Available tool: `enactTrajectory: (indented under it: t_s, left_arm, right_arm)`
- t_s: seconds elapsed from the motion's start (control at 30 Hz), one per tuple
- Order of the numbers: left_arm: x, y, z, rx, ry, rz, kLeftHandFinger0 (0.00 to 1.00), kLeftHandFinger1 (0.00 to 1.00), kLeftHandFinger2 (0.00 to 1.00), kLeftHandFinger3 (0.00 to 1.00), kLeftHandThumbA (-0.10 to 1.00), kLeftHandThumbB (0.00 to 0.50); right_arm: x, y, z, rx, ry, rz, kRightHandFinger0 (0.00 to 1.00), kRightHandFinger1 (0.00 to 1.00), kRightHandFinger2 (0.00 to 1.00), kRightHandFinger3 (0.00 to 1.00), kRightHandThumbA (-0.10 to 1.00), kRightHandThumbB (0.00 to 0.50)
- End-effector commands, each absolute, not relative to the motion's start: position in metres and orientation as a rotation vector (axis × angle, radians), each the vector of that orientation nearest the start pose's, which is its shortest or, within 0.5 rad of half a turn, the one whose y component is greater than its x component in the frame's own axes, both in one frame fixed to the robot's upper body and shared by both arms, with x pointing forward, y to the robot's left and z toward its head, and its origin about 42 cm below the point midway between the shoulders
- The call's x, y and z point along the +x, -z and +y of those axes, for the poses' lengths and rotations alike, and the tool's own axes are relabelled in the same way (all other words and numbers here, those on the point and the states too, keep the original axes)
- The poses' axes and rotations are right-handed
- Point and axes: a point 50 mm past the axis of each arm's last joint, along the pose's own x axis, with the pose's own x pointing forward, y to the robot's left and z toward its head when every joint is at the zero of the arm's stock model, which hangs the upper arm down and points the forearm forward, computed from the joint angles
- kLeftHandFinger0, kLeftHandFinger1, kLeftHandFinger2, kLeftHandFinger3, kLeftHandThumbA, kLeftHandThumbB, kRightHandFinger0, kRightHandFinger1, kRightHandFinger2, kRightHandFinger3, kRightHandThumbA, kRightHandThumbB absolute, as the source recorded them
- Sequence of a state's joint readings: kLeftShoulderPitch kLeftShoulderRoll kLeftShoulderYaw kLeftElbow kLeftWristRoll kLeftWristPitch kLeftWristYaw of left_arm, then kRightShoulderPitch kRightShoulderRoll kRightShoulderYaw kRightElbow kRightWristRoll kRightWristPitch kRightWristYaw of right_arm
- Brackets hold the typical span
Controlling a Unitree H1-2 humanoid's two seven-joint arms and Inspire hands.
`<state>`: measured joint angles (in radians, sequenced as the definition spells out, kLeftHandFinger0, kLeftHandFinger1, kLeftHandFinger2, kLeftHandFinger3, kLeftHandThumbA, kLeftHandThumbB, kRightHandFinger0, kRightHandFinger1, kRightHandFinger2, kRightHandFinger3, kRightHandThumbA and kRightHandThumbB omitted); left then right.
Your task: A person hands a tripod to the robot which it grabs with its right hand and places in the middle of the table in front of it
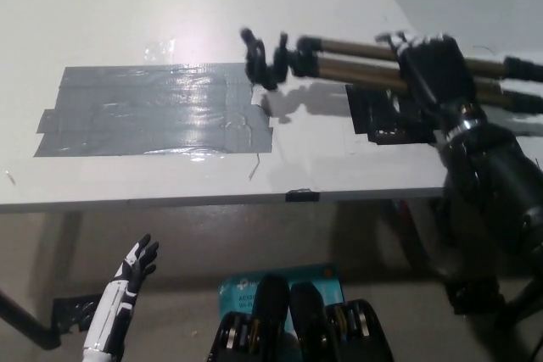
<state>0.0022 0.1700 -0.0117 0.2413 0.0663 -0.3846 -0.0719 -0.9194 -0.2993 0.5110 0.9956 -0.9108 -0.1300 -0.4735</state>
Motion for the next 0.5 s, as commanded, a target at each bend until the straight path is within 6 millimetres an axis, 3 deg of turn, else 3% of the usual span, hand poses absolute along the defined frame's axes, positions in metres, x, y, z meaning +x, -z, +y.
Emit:
enactTrajectory:
  t_s: [0.0, 0.03, 0.07, 0.1, 0.2, 0.3, 0.4, 0.43, 0.47]
  left_arm:
    - [0.279, -0.071, 0.268, 0.260, 0.126, -0.169, 0.99, 1.00, 1.00, 1.00, 1.00, 0.258]
    - [0.278, -0.071, 0.269, 0.260, 0.124, -0.167, 0.99, 1.00, 1.00, 1.00, 1.00, 0.259]
    - [0.273, -0.069, 0.268, 0.259, 0.123, -0.163, 0.99, 1.00, 1.00, 1.00, 1.00, 0.258]
    - [0.274, -0.069, 0.268, 0.260, 0.124, -0.163, 0.99, 1.00, 1.00, 1.00, 1.00, 0.257]
    - [0.277, -0.071, 0.267, 0.260, 0.130, -0.168, 0.98, 1.00, 1.00, 1.00, 1.00, 0.268]
    - [0.275, -0.070, 0.266, 0.262, 0.130, -0.168, 0.99, 1.00, 1.00, 1.00, 1.00, 0.255]
    - [0.273, -0.070, 0.265, 0.261, 0.133, -0.173, 0.98, 1.00, 1.00, 1.00, 1.00, 0.242]
    - [0.272, -0.070, 0.265, 0.261, 0.133, -0.173, 0.97, 1.00, 1.00, 1.00, 1.00, 0.251]
    - [0.272, -0.069, 0.266, 0.262, 0.134, -0.172, 0.97, 1.00, 1.00, 1.00, 1.00, 0.252]
  right_arm:
    - [0.554, -0.252, -0.219, -1.281, -0.139, -0.295, 0.64, 0.88, 1.00, 0.99, 0.45, 0.220]
    - [0.554, -0.250, -0.220, -1.223, -0.185, -0.245, 0.74, 0.93, 1.00, 1.00, 0.48, 0.234]
    - [0.553, -0.246, -0.223, -1.199, -0.235, -0.193, 0.91, 1.00, 1.00, 1.00, 0.54, 0.249]
    - [0.554, -0.245, -0.228, -1.177, -0.278, -0.141, 1.00, 1.00, 1.00, 1.00, 0.66, 0.310]
    - [0.555, -0.247, -0.240, -1.153, -0.363, 0.001, 1.00, 1.00, 1.00, 1.00, 0.80, 0.456]
    - [0.553, -0.261, -0.245, -1.158, -0.456, 0.051, 1.00, 1.00, 1.00, 1.00, 0.74, 0.481]
    - [0.551, -0.288, -0.246, -1.161, -0.575, 0.139, 1.00, 1.00, 1.00, 1.00, 0.74, 0.500]
    - [0.550, -0.294, -0.246, -1.120, -0.617, 0.166, 1.00, 1.00, 1.00, 1.00, 0.65, 0.500]
    - [0.549, -0.308, -0.247, -1.058, -0.703, 0.210, 1.00, 1.00, 1.00, 1.00, 0.65, 0.500]
